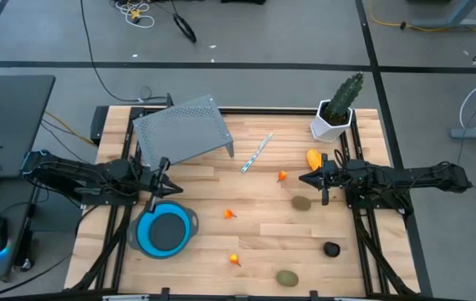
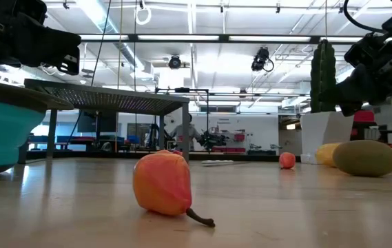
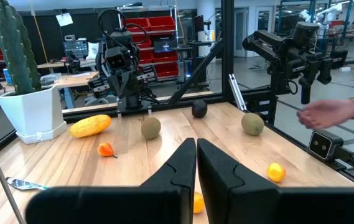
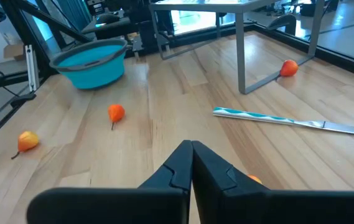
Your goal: Pick & Place Fruit
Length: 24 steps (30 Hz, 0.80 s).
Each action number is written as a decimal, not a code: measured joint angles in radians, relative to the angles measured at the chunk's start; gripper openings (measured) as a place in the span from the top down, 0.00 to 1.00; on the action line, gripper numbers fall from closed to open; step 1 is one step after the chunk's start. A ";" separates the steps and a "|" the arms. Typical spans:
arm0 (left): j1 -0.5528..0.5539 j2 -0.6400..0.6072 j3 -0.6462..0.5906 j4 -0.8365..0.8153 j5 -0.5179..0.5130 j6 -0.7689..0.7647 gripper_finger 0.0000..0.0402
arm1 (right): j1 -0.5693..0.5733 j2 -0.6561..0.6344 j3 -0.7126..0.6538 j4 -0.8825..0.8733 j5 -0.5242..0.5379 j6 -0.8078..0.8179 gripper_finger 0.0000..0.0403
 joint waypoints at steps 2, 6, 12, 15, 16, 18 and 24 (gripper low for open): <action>0.000 0.000 0.000 0.013 -0.003 0.004 0.94 | 0.000 0.000 0.000 0.000 -0.001 -0.004 0.97; 0.000 0.000 0.000 0.057 -0.011 0.003 0.94 | 0.000 0.000 0.000 0.000 0.000 -0.050 0.97; 0.000 0.000 0.000 0.062 -0.012 -0.080 0.94 | 0.000 0.000 0.000 0.012 0.000 -0.049 0.97; 0.000 0.000 0.000 0.062 -0.012 -0.142 0.94 | 0.000 0.000 0.000 0.049 -0.001 -0.049 0.97; 0.000 0.000 0.000 0.062 -0.012 -0.167 0.94 | 0.000 0.000 0.000 0.058 0.000 -0.050 0.97; 0.000 0.000 0.000 0.060 -0.012 -0.218 0.94 | 0.000 0.000 0.000 0.071 0.000 -0.052 0.97; 0.000 0.000 0.000 0.071 -0.024 -0.290 0.94 | 0.000 0.000 0.000 0.068 0.000 -0.052 0.97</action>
